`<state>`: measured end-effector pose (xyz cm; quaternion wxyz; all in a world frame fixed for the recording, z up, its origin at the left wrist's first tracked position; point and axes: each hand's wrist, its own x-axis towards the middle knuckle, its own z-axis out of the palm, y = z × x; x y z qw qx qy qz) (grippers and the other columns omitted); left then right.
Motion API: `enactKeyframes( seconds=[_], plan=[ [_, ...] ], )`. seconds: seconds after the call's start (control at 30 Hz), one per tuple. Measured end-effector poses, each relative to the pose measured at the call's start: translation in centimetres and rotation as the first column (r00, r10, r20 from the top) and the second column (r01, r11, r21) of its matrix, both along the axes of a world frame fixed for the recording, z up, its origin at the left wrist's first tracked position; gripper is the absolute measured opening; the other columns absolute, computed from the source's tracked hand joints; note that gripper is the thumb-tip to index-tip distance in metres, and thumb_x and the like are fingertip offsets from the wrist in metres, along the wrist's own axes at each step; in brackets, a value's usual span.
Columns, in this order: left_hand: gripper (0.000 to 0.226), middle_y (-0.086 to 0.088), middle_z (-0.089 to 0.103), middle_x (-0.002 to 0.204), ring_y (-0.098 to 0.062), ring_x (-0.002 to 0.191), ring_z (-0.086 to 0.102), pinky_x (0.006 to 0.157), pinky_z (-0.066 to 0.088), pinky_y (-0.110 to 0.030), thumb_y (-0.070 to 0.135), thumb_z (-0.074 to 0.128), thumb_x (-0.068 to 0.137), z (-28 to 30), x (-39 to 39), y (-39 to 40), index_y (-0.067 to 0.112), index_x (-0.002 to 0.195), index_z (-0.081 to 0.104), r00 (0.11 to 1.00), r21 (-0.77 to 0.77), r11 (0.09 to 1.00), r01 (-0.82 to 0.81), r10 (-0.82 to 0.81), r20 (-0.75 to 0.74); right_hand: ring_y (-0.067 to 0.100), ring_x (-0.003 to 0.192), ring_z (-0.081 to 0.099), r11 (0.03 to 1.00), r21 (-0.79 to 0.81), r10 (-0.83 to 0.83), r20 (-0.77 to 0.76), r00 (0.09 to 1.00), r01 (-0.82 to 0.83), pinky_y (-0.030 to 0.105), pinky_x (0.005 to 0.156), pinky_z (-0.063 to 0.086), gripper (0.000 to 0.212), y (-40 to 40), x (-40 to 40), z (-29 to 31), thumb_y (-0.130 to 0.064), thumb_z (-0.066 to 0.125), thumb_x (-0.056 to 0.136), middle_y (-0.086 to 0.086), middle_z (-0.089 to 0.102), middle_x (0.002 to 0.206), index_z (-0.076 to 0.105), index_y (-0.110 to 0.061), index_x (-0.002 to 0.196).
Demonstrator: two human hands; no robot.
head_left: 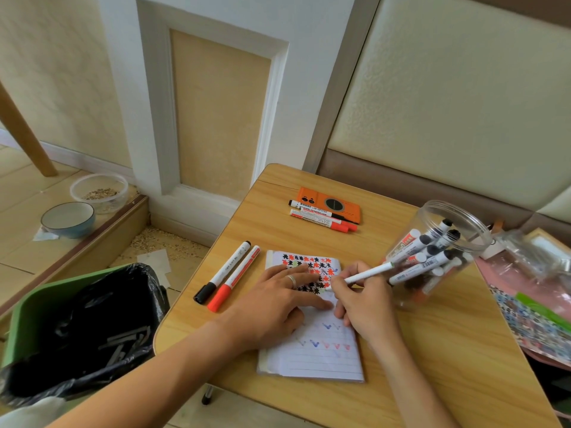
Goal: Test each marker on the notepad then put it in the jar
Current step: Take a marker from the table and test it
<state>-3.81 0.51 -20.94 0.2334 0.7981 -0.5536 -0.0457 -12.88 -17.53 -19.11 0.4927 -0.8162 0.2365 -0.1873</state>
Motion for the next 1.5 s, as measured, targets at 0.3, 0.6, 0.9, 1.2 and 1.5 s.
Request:
enactKeyframes(
  seconds=[0.3,0.6,0.9,1.2,1.5],
  plan=[
    [0.040,0.007,0.045,0.118,-0.014,0.112,0.041,0.105,0.034,-0.036,0.035,0.049,0.080,0.1,-0.8,0.1,0.030,0.120,0.049,0.965,-0.125,0.966,-0.225,0.239,0.109,0.018,0.039,0.054,0.999,-0.018,0.038,-0.019,0.999,-0.039,0.026,0.040,0.042,0.016,-0.2,0.1,-0.1,-0.015,0.070,0.093,0.012,0.061,0.048,0.059,-0.010,0.082],
    [0.023,0.006,0.044,0.097,-0.016,0.093,0.038,0.091,0.037,-0.038,0.047,0.040,0.086,-0.4,-1.1,-0.1,0.026,0.095,0.046,0.898,-0.099,0.916,-0.388,0.400,0.185,0.019,0.042,0.058,0.998,0.021,0.066,-0.009,0.998,-0.066,0.028,0.041,0.043,0.017,0.1,-0.2,0.2,-0.014,0.071,0.094,0.010,0.061,0.051,0.059,-0.008,0.083],
    [0.030,0.009,0.047,0.095,-0.013,0.090,0.040,0.098,0.030,-0.029,0.045,0.036,0.080,0.6,-1.1,0.3,0.030,0.105,0.041,0.927,-0.070,0.931,-0.359,0.364,0.093,0.030,0.049,0.057,0.968,0.237,0.072,0.071,0.995,-0.087,0.026,0.039,0.042,0.018,1.4,0.1,0.2,-0.009,0.068,0.096,0.010,0.061,0.060,0.055,-0.003,0.085],
    [0.028,0.009,0.050,0.095,-0.012,0.089,0.042,0.083,0.040,-0.029,0.023,0.052,0.080,0.6,-1.2,0.3,0.028,0.106,0.044,0.943,-0.188,0.925,-0.330,0.333,-0.016,0.022,0.047,0.057,0.934,0.315,0.137,0.116,0.984,-0.167,0.026,0.038,0.040,0.024,2.2,-0.2,0.8,-0.009,0.072,0.095,0.013,0.062,0.066,0.055,0.006,0.090],
    [0.038,0.011,0.050,0.098,-0.002,0.084,0.041,0.079,0.034,-0.010,0.004,0.063,0.083,0.7,-1.5,0.1,0.020,0.114,0.048,0.958,-0.389,0.876,-0.286,0.277,-0.079,0.021,0.046,0.056,0.913,0.356,0.140,0.179,0.974,-0.196,0.025,0.035,0.038,0.016,2.3,-0.1,0.9,-0.006,0.069,0.096,0.014,0.064,0.066,0.057,-0.002,0.086]
  ],
)
